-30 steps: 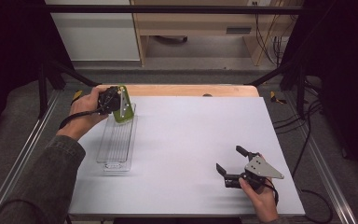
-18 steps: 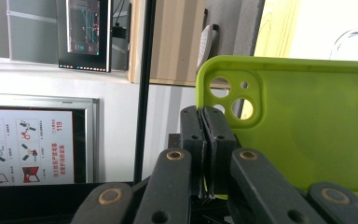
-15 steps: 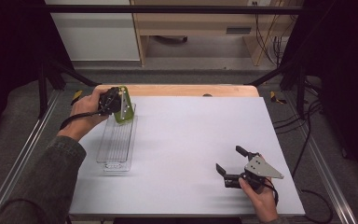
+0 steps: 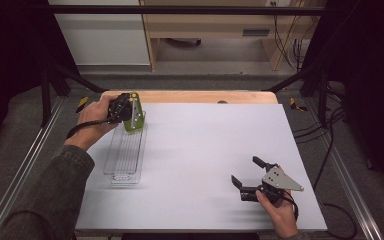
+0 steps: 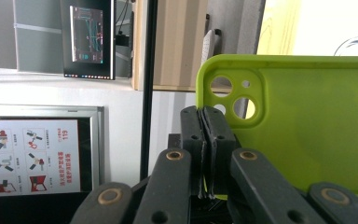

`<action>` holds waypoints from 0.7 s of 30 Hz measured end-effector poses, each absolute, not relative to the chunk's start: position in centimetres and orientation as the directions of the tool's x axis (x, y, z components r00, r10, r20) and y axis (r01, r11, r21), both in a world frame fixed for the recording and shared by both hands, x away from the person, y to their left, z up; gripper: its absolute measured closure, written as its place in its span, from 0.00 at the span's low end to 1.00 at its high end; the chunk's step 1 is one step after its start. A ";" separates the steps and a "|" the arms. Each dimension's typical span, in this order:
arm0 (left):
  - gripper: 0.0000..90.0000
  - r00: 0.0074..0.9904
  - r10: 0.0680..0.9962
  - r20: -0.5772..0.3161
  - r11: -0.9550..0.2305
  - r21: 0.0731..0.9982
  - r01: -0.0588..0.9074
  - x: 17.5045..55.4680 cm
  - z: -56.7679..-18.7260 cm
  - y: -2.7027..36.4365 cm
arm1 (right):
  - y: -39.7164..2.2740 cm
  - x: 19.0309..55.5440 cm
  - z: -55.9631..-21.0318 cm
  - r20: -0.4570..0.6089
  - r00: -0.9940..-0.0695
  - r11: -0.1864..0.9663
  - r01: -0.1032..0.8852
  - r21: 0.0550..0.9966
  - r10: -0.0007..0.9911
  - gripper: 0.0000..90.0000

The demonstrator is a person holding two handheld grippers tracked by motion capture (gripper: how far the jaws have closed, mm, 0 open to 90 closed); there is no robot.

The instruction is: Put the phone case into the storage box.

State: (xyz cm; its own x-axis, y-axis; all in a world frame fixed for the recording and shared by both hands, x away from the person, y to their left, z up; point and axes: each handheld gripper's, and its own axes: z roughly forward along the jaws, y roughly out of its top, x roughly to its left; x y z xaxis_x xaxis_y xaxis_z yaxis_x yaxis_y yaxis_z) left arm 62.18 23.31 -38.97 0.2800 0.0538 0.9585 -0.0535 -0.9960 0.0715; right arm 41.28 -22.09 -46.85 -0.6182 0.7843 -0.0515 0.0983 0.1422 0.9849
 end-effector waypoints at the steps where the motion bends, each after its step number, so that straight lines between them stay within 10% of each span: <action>1: 0.97 0.282 0.049 0.958 -0.996 0.068 -0.055 62.2 -39.0 23.3 | -22.1 41.3 -46.8 -0.051 -0.618 0.142 0.098 0.985 0.784 0.04; 9: 0.96 0.304 0.062 0.951 -0.996 0.079 -0.044 62.4 -39.2 23.1 | -22.1 41.3 -46.9 -0.051 -0.619 0.143 0.100 0.985 0.784 0.04; 21: 0.54 0.337 0.301 0.892 -0.952 0.304 0.045 62.0 -37.9 22.8 | -22.2 41.2 -46.7 -0.053 -0.622 0.139 0.091 0.986 0.781 0.04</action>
State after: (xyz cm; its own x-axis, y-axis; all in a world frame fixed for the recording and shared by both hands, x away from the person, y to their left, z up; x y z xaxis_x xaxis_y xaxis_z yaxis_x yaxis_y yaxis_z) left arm 62.02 22.83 -37.93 0.3371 0.3009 0.8921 0.0449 -0.9516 0.3040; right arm 41.21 -22.21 -46.70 -0.6219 0.7813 -0.0529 0.0913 0.1395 0.9860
